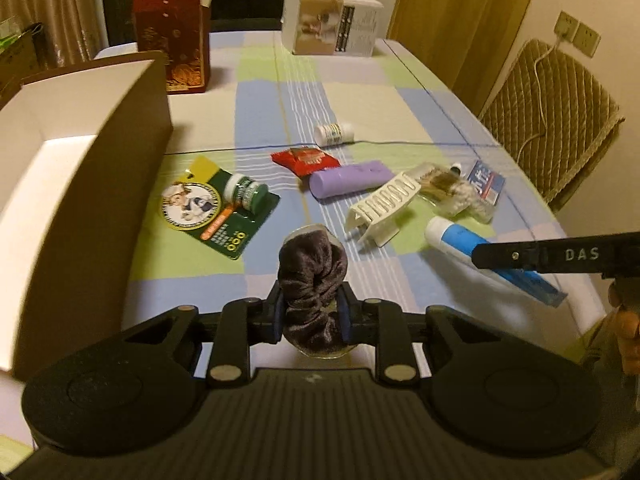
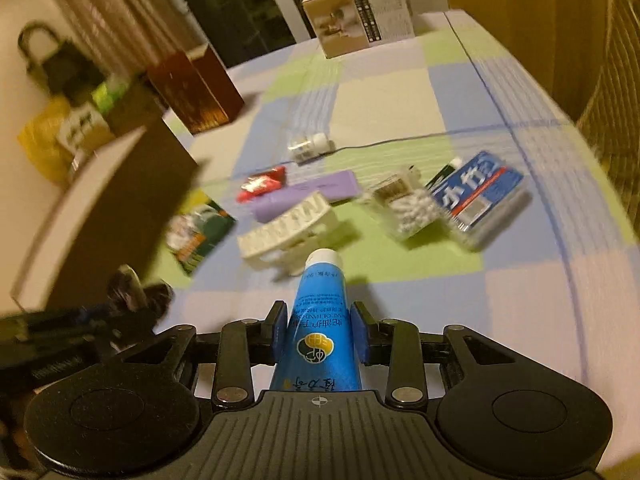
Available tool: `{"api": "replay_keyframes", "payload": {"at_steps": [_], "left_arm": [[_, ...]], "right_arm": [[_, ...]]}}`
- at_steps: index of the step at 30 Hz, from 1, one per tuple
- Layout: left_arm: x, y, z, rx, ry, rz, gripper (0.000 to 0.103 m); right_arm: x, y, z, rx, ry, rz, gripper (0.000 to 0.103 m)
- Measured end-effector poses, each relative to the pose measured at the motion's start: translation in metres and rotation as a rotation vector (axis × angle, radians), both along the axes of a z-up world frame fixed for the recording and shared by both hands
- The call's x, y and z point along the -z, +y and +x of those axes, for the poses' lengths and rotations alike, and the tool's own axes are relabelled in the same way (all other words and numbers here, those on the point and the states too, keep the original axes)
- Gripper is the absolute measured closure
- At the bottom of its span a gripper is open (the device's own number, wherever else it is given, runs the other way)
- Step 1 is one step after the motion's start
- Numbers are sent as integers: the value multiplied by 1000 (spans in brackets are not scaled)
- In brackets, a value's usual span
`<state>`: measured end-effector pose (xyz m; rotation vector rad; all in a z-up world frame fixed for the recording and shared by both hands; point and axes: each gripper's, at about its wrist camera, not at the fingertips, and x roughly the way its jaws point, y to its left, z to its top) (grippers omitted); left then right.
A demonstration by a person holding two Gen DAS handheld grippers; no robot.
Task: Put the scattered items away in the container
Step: 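Close left tool on the scrunchie while right tool closes on the blue tube, then carry scrunchie with left tool into the box while right tool drops the tube there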
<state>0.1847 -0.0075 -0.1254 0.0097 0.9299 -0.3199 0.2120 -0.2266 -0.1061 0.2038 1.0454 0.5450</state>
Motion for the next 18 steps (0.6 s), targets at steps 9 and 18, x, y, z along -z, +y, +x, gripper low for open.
{"api": "replay_keyframes", "payload": {"at_steps": [9,18], "left_arm": [[-42,33,-17,-60,-68,-32,81],[-91,94,-12,-163,-137,5,81]], "right_arm": [[-42,27,-9,-33,-2,160,67],[-80,105,3,-154,-3,307,67]]}}
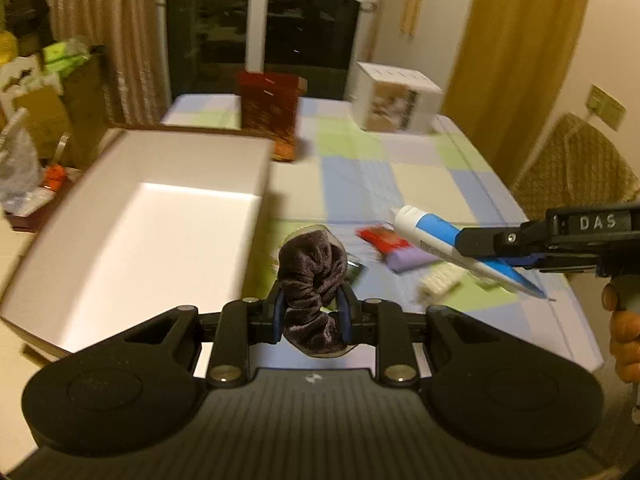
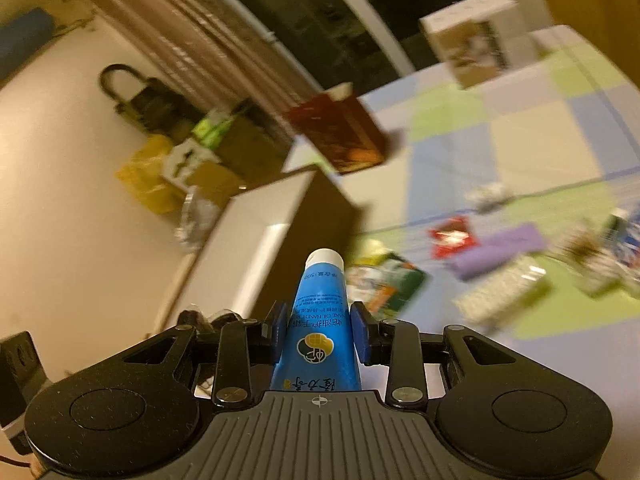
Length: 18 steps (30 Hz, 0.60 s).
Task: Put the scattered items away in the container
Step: 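Carry scrunchie with left tool into the box while right tool drops the tube there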
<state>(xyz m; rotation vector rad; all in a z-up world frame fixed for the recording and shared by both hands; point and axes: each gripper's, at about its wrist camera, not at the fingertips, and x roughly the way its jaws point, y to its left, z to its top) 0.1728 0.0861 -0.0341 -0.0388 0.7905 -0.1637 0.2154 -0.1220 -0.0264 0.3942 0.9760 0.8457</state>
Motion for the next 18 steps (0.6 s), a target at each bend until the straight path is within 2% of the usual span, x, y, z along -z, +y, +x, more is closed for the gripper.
{"api": "replay_keyframes", "payload": {"at_steps": [5,10,15,18], "left_arm": [[-12,46,9,-72,-2,41,81],[-9,83,20,-115,24,68,81],[4,113,36,-124,72,82,81],[16,129,47,-136,109,77,81]], "right_arm": [[-6,58,5,-86,3,49,67],[-2,115,13,-149,75,93,67],[7,170,24,-196,100,62,67],[12,201,29,-232,61,-5,67]]}}
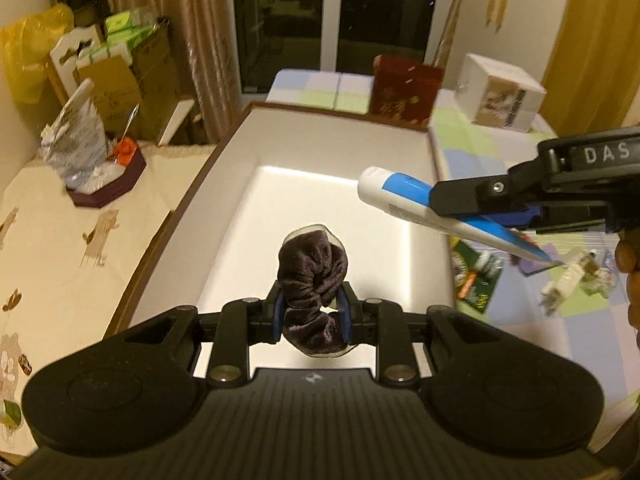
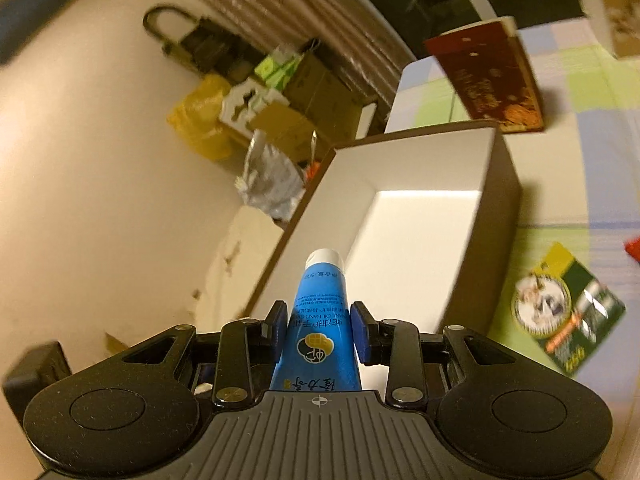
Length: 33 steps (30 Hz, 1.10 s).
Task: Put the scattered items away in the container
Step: 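Carry scrunchie with left tool into the box while right tool drops the tube there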
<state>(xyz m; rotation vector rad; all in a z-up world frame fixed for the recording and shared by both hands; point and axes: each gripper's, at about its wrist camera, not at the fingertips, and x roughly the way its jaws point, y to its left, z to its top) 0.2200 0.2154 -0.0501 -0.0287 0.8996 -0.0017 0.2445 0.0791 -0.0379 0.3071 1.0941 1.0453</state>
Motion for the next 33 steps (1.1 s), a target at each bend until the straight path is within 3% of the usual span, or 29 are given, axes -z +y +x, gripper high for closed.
{"api": "replay_keyframes", "payload": {"at_steps": [10,17,23,24,25,26,27,33], "left_arm": [[40,33,39,-26,119,-44,81],[62,38,55,-38,192,-83,80],[76,39,62,-55,243,-76,78],[77,39,63,-58,246,-71,77],[78,39,63,-61,248,-67,77],[79,39,63,-61,249,-66,77],[79,39,63,-61,252,-68,77],[80,36,60,-56,265,-58,73]], "right_arm": [[45,80,7,-137,-195,-241,67],[69,98,-4,-254,-332,-386,66],[80,103,-10,-332,-409,-440,66],[81,103,-12,-354,-421,-451,63],[79,101,-15,-374,-434,-450,53],[77,99,-17,-380,-454,-445,22],[74,94,-20,-374,-487,-432,14],[68,84,-31,-427,-549,-437,14]]}}
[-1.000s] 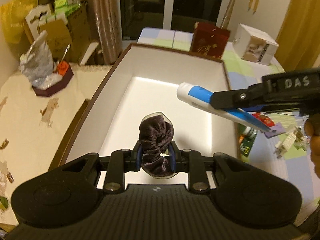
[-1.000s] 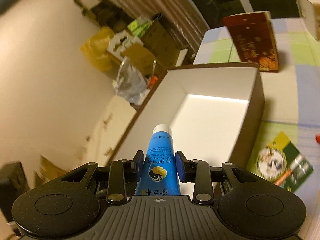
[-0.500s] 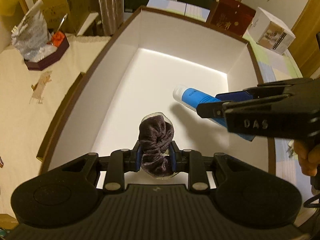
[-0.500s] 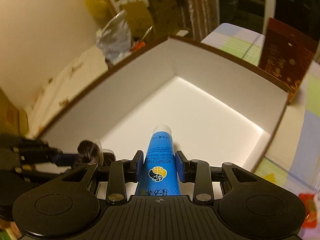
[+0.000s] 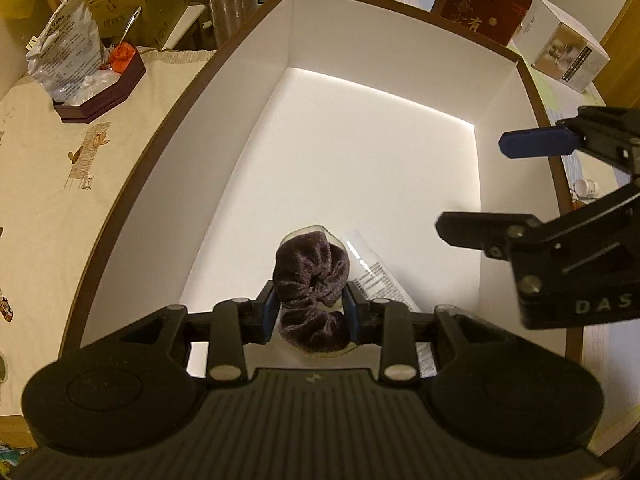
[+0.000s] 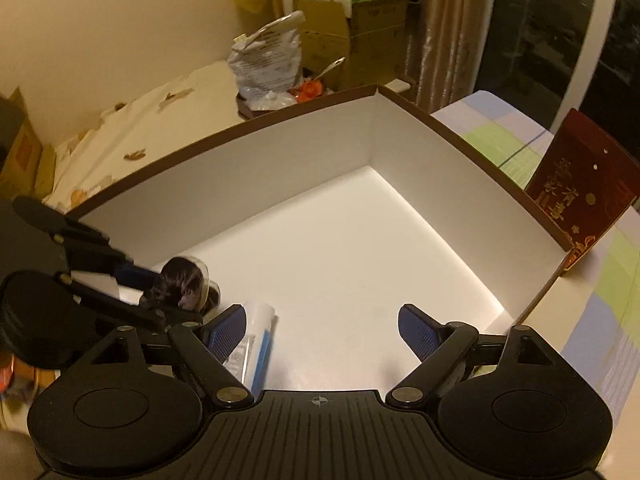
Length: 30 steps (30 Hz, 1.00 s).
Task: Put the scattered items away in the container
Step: 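Carry scrunchie with left tool into the box while right tool drops the tube there, then lift both open tools out of the box back over the table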
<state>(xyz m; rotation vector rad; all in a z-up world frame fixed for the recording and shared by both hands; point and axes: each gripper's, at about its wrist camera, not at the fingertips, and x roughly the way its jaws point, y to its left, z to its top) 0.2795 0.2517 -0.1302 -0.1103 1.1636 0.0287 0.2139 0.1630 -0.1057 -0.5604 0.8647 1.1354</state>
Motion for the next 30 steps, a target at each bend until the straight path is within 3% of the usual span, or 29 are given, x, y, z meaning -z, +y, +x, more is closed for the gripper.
{"api": "replay_keyframes", "payload": {"at_steps": [4,6,8,30], "left_arm": [[1,-4,-1,13,15,4,65],[0,-5,-2,14,21,8,45],[-1,-6,-4,9,25,19,37],[-20,-10,-21,25,28,55,29]], "right_arm": [[0,11,0,-45,-25,-24,14],[1,13,-1,-63,-33,-36,14],[3,15,-3,-76,-39,-47,14],[-6,-8,-13,-151,-59,-110,14]]}}
